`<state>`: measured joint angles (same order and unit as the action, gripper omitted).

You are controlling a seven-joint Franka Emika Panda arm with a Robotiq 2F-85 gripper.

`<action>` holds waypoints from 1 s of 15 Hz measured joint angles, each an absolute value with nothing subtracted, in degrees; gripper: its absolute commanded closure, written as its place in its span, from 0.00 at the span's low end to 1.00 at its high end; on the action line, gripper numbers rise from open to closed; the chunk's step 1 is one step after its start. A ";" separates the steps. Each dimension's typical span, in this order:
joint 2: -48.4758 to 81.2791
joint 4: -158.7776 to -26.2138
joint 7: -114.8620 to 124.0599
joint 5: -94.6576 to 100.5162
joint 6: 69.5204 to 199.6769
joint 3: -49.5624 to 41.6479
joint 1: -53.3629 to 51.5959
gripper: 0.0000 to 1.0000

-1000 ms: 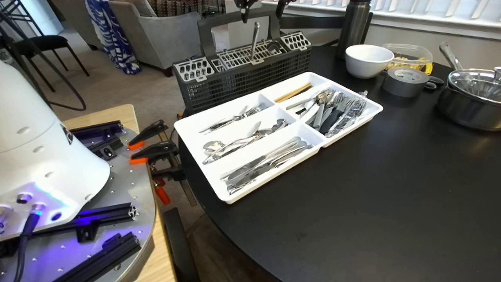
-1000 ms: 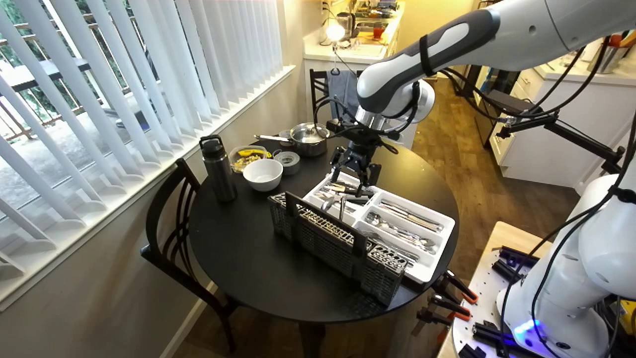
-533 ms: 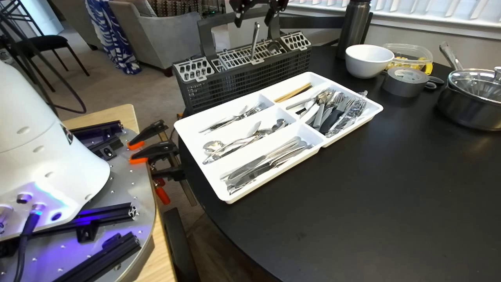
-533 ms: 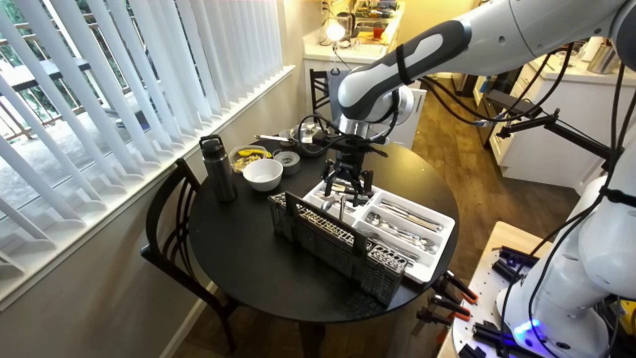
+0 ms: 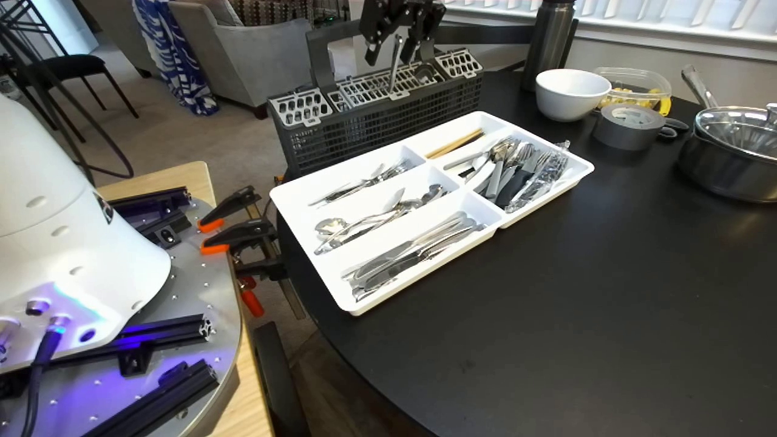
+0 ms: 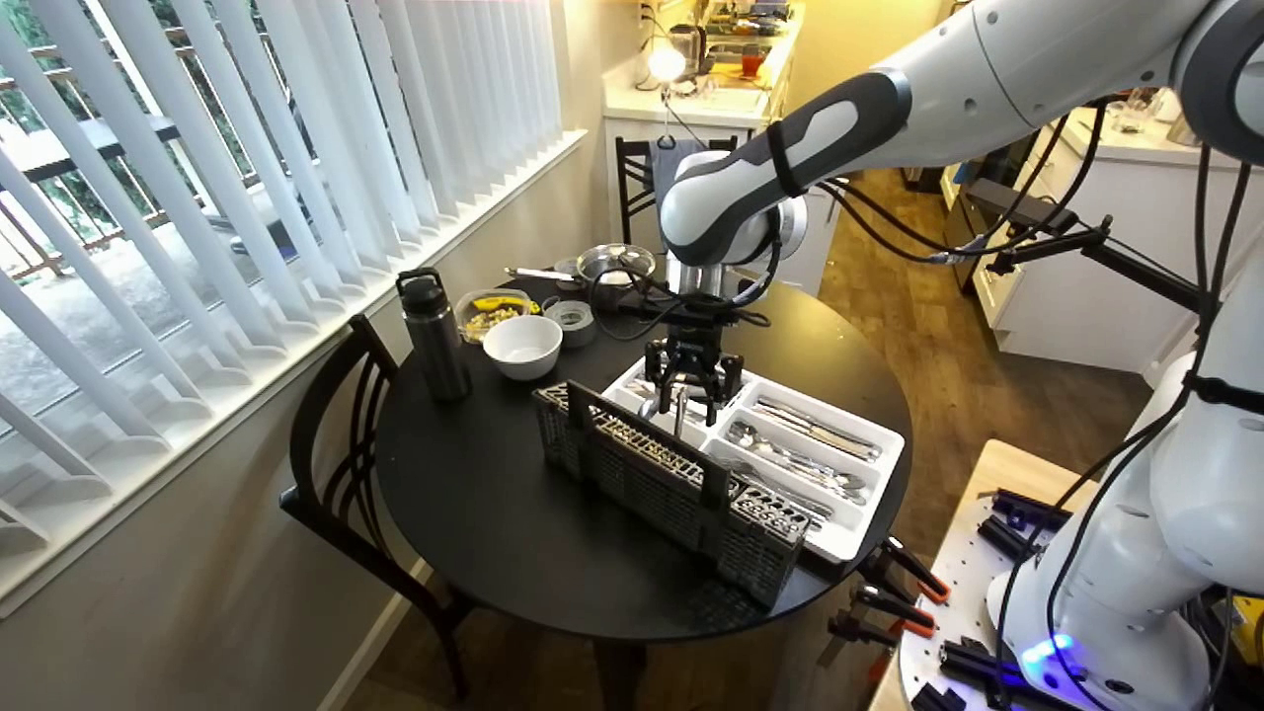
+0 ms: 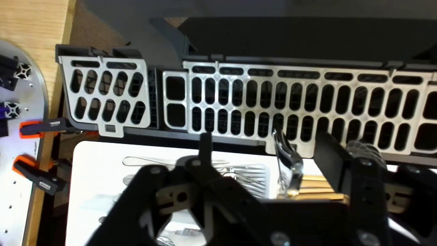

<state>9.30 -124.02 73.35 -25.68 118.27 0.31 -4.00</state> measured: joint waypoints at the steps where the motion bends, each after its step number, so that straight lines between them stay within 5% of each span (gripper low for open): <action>1: 9.25 -124.02 73.40 -25.01 118.27 0.42 -4.03 0.59; 7: 7.73 -124.02 75.34 -20.84 118.41 0.85 -4.63 0.98; 15: 4.64 -125.18 82.64 -14.95 120.41 1.40 -5.59 0.98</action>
<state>4.64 -125.18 82.64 -14.95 120.41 1.40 -5.59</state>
